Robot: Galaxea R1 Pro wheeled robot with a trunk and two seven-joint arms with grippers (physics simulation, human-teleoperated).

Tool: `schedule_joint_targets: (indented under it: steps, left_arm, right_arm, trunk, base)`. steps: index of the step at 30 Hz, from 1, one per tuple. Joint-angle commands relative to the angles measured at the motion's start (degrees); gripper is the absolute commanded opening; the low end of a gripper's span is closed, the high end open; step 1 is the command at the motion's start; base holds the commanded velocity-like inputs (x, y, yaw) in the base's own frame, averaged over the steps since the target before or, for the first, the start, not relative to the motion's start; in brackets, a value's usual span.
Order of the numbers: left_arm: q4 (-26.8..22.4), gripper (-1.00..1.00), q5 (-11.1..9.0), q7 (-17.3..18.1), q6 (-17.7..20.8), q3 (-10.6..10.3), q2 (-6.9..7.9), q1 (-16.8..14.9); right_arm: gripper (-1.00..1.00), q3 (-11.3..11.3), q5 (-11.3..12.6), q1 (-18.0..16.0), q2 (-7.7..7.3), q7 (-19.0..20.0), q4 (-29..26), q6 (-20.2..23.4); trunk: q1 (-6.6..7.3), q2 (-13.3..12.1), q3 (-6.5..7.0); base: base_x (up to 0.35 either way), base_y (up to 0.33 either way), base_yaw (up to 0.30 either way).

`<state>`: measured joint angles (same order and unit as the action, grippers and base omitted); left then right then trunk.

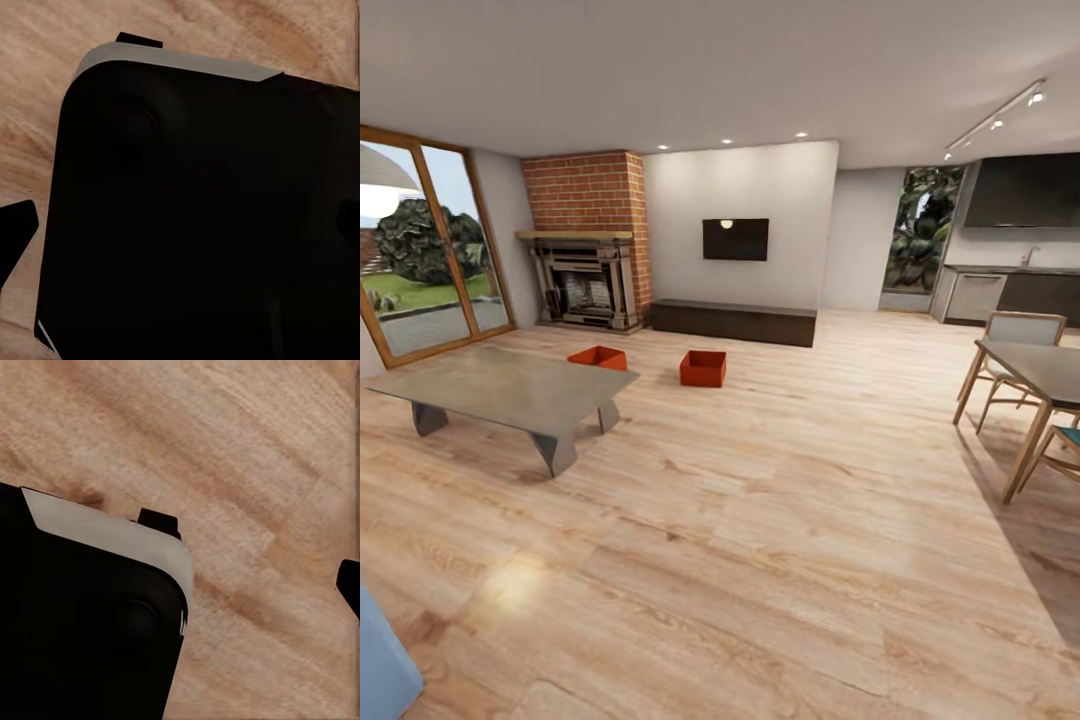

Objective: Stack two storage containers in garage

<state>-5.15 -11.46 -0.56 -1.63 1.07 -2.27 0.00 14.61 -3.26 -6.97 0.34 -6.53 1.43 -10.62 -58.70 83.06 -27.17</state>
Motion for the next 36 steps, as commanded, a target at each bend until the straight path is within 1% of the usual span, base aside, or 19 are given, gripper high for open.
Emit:
schedule_joint_targets:
  steps: [1, 36]
  left_arm:
    - [0.0, 1.00, -0.3, -0.1, -0.1, 0.1, -0.02, 0.0]
    - [0.0, 1.00, -0.3, -0.1, -0.5, 0.2, -0.02, 0.0]
  right_arm:
    - [1.00, 0.2, -0.3, -0.1, 0.02, -0.3, 0.2, -0.2]
    - [1.00, 0.2, -0.3, -0.1, -0.08, -0.3, 0.2, -0.3]
  trunk:
    - [-0.03, 0.0, -0.05]
    - [-0.03, 0.0, -0.05]
  base:
    - [0.323, 0.000, 0.000]
    - [0.323, 0.000, 0.000]
